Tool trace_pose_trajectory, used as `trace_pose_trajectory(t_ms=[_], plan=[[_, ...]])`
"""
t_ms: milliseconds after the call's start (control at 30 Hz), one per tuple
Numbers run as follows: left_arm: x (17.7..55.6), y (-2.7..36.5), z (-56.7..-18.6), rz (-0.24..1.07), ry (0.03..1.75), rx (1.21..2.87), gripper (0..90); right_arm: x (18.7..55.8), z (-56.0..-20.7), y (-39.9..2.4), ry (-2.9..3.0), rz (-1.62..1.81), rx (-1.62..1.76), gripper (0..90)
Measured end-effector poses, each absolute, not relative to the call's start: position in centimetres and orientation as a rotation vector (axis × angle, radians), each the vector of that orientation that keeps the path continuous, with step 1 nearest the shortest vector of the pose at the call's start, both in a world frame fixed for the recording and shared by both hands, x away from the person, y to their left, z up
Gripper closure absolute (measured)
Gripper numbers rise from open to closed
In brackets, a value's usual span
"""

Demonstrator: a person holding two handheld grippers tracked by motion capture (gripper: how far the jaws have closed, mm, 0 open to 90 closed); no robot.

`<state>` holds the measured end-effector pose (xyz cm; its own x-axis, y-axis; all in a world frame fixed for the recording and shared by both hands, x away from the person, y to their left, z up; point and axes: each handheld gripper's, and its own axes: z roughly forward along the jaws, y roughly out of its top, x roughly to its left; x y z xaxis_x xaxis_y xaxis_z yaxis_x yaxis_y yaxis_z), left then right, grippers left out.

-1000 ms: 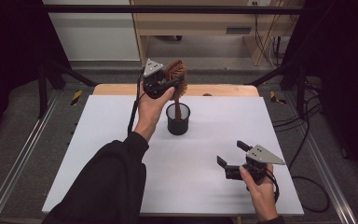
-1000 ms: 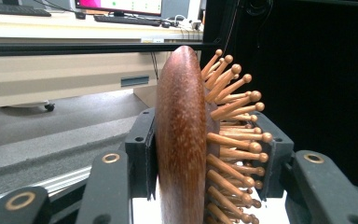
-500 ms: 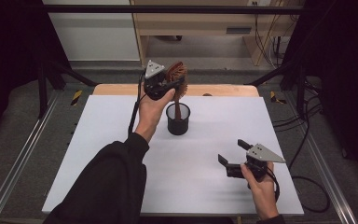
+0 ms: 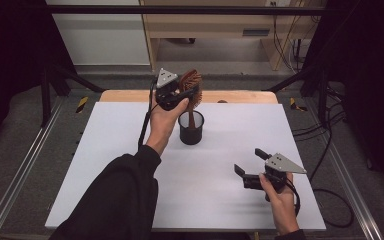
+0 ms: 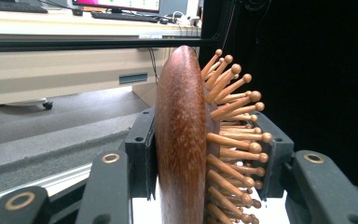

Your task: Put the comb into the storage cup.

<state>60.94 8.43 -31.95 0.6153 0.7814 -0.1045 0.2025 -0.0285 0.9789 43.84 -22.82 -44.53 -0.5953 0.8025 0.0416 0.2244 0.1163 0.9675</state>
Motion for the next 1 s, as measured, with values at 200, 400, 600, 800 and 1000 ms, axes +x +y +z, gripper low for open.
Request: trace_pose_trajectory(t_ms=[200, 400, 600, 800, 1000], plan=[[60.9, 8.3, -32.2, 0.559, 0.851, 1.562, 50.5, 43.8, -44.5, -22.8, 1.898, 1.501, 0.996, 5.0], [60.8, 8.1, -32.6, 0.558, 0.856, 1.559, 50.5, 43.8, -44.6, -22.8, 1.901, 1.501, 0.997, 5.0], [60.6, 8.0, -33.0, 0.561, 0.868, 1.544, 50.5, 43.8, -44.6, -22.7, 1.909, 1.496, 0.996, 5.0], [60.5, 8.1, -33.7, 0.548, 0.883, 1.536, 50.4, 43.8, -44.6, -22.7, 1.914, 1.496, 0.998, 4.9], [60.5, 7.7, -34.3, 0.535, 0.885, 1.538, 50.4, 43.8, -44.6, -22.8, 1.908, 1.494, 1.003, 4.9]])
